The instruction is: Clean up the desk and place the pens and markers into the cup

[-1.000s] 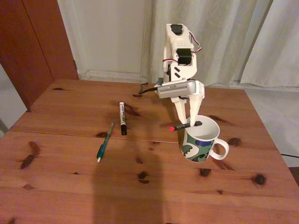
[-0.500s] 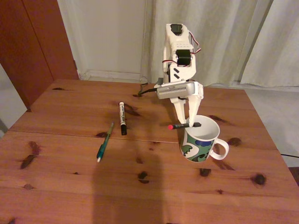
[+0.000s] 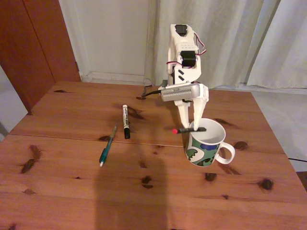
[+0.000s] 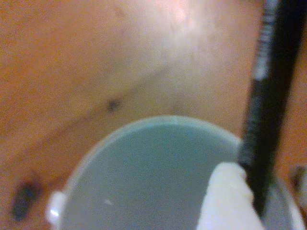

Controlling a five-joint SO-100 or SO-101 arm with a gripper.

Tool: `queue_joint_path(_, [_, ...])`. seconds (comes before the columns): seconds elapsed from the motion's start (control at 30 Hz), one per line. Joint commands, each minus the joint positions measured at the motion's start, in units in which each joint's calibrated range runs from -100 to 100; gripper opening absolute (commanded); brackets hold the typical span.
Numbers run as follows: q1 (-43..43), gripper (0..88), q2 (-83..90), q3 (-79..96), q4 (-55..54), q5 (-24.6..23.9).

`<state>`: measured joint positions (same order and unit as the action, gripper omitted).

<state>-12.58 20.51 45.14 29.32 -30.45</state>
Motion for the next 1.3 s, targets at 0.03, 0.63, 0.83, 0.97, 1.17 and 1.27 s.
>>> queue_joint_path(0.03, [0.6,14.4,1.8,-0.2,-0.6,0.4])
queue_joint_path(0.63, [3.9,15.1,1.6,-9.2,-0.1,2.7])
queue_joint_path(0.83, [5.1,15.2,1.5,-9.4,-0.1,3.3])
queue_joint_path(0.97, [6.2,15.2,1.5,-11.2,-0.5,3.4])
queue_joint_path(1.17, [8.5,15.2,1.3,-15.6,-0.3,3.9])
queue_joint_path(1.27, [10.0,15.2,1.2,-16.6,-0.3,4.9])
